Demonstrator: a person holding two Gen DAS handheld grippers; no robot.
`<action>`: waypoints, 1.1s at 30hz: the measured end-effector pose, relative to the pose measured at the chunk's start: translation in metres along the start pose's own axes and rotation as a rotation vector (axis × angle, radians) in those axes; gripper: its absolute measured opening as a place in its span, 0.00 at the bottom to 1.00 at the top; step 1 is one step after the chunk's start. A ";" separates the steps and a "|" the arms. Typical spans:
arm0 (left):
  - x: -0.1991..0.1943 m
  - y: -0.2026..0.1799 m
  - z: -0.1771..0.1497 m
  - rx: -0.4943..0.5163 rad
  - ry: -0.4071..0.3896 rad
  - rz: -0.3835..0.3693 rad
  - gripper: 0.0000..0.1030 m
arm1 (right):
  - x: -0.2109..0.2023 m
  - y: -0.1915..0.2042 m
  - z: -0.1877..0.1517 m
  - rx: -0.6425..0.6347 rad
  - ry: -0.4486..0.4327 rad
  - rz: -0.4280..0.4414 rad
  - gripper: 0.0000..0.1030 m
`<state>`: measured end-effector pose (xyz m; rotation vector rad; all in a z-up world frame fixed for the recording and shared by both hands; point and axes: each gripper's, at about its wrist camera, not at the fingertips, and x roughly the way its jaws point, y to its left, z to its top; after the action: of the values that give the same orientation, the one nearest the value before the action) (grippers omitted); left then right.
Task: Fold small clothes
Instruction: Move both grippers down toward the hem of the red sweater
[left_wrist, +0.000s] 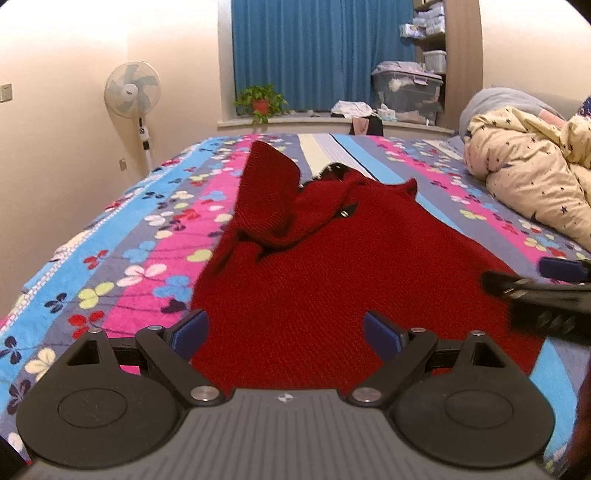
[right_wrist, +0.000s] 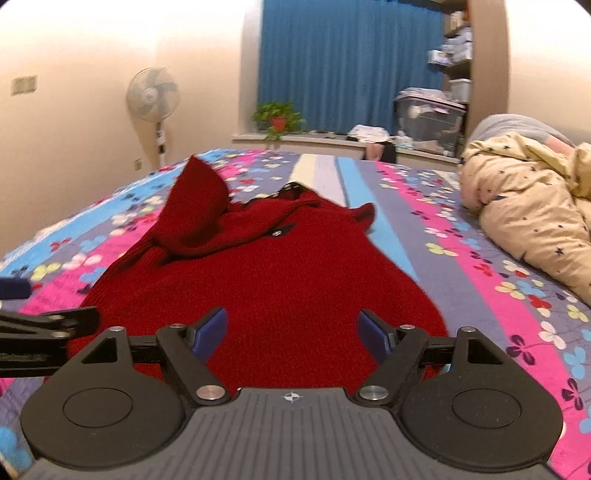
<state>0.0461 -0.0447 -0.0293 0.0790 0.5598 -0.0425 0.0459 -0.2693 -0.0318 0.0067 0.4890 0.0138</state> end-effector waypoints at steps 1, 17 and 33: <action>0.000 0.007 0.004 -0.008 -0.002 -0.001 0.83 | -0.001 -0.006 0.004 0.017 -0.005 -0.005 0.77; 0.126 0.141 0.023 -0.184 0.485 -0.164 0.36 | 0.124 -0.193 0.022 0.267 0.326 -0.084 0.38; 0.125 0.094 -0.019 0.055 0.631 -0.272 0.56 | 0.200 -0.171 0.000 0.246 0.445 -0.034 0.51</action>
<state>0.1482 0.0481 -0.1057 0.0685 1.1977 -0.3055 0.2244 -0.4376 -0.1271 0.2409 0.9328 -0.0802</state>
